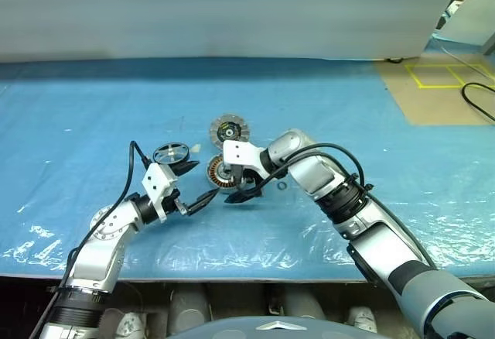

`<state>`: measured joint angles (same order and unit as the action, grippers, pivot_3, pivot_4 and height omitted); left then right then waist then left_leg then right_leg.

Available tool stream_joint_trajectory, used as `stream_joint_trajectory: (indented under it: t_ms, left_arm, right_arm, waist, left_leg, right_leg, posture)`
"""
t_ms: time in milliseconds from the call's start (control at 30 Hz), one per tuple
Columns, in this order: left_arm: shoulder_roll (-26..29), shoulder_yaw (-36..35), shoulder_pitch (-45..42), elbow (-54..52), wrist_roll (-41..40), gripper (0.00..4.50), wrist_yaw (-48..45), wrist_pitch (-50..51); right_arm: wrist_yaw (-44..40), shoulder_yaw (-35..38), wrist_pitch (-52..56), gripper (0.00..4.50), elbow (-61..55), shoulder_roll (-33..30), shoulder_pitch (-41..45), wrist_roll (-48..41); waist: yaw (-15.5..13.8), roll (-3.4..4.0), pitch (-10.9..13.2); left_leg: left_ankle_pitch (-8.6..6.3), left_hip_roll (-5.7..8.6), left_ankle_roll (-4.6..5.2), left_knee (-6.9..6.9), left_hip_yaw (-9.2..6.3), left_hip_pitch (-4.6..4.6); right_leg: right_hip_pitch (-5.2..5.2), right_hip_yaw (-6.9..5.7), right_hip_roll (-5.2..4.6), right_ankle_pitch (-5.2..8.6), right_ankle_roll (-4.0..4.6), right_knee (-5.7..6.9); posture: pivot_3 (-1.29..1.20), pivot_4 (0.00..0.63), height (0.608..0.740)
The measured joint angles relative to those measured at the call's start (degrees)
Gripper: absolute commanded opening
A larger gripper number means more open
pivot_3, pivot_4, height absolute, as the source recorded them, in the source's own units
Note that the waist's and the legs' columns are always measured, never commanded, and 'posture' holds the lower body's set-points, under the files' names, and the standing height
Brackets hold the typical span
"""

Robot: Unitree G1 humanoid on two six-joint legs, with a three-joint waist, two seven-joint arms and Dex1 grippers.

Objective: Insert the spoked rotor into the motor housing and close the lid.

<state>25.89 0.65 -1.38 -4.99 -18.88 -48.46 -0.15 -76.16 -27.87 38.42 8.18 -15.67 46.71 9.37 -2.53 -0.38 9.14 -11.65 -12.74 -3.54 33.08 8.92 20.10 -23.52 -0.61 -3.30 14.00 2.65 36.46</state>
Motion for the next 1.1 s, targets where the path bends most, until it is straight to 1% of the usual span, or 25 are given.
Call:
stream_joint_trajectory:
  t_ms: [133, 267, 333, 467, 600, 700, 900, 1100]
  left_arm:
    - [0.03, 0.25, -0.91, 0.01, -0.01, 4.5, -0.67, 0.73]
    - [0.09, 0.97, -1.72, 0.02, -0.07, 4.5, -1.64, 0.95]
    - [0.23, 1.11, -2.03, 0.04, -0.15, 4.5, -2.32, 1.31]
    - [0.85, 1.12, -2.51, 0.18, -0.28, 4.5, -3.3, 1.43]
    - [0.88, 1.13, -3.11, 0.49, -0.82, 4.5, -4.64, 1.43]
    - [1.24, 1.14, -3.12, 1.05, -1.18, 4.5, -5.85, 1.43]
    - [2.35, 0.98, -3.2, 1.87, -1.29, 4.5, -7.1, 1.41]
    - [2.46, 0.94, -3.2, 2.0, -1.28, 4.5, -7.24, 1.42]
  right_arm:
    - [-2.91, 5.44, 5.11, 4.1, -7.0, -3.72, 1.68, -7.99]
    - [-1.57, 9.77, 5.05, 4.1, -13.95, -8.48, -0.47, -12.16]
    - [2.45, 12.43, 1.23, 4.1, -16.65, -11.13, -5.95, -12.23]
    - [9.76, 15.49, -3.08, 4.1, -17.69, -13.64, -14.61, -11.75]
    - [19.35, 19.47, -6.17, 4.1, -17.92, -12.72, -21.04, -11.28]
    - [24.1, 21.08, -9.15, 4.1, -17.68, -12.78, -25.5, -11.03]
    - [24.39, 21.57, -15.4, 4.1, -17.67, -15.45, -34.0, -12.1]
    - [24.75, 21.84, -18.06, 4.1, -16.36, -15.58, -38.56, -14.07]
  waist:
    - [-0.14, 0.02, 0.02]
    - [-0.31, 0.01, 0.01]
    - [-0.53, 0.01, 0.01]
    - [-0.32, 0.03, 0.02]
    - [-0.03, 0.04, 0.02]
    - [-0.09, 0.05, 0.03]
    - [-0.19, 0.06, 0.03]
    - [-0.01, 0.07, 0.04]
  left_leg:
    - [0.01, 0.0, -0.01, -0.12, 0.0, 0.08]
    - [0.01, 0.01, -0.02, -0.28, 0.0, 0.03]
    - [0.01, 0.02, -0.02, -0.34, 0.0, 0.03]
    - [0.01, 0.04, -0.03, -0.4, 0.03, 0.07]
    - [0.01, 0.04, -0.03, -0.48, 0.05, 0.0]
    - [0.01, 0.05, -0.03, -0.5, 0.05, 0.02]
    - [0.01, 0.07, -0.02, -0.6, 0.05, 0.01]
    - [0.0, 0.06, -0.01, -0.58, 0.05, -0.03]
  right_leg:
    - [-0.03, -0.02, 0.02, -0.01, -0.01, -0.15]
    - [-0.01, -0.04, 0.03, -0.01, -0.02, -0.24]
    - [0.05, -0.06, 0.03, -0.02, -0.03, -0.39]
    - [0.09, -0.02, 0.05, -0.09, -0.14, -0.71]
    - [0.11, -0.01, 0.07, -0.09, -0.14, -0.73]
    - [0.12, -0.01, 0.07, -0.09, -0.14, -0.79]
    - [0.15, -0.02, 0.06, -0.09, -0.14, -0.88]
    - [0.19, -0.02, 0.06, -0.09, -0.14, -0.88]
  posture:
    - [0.0, 0.15, 0.74]
    - [0.0, 0.15, 0.74]
    - [0.0, 0.15, 0.74]
    - [0.0, 0.15, 0.74]
    - [0.0, 0.15, 0.74]
    - [0.0, 0.15, 0.74]
    - [0.0, 0.15, 0.74]
    - [0.0, 0.15, 0.74]
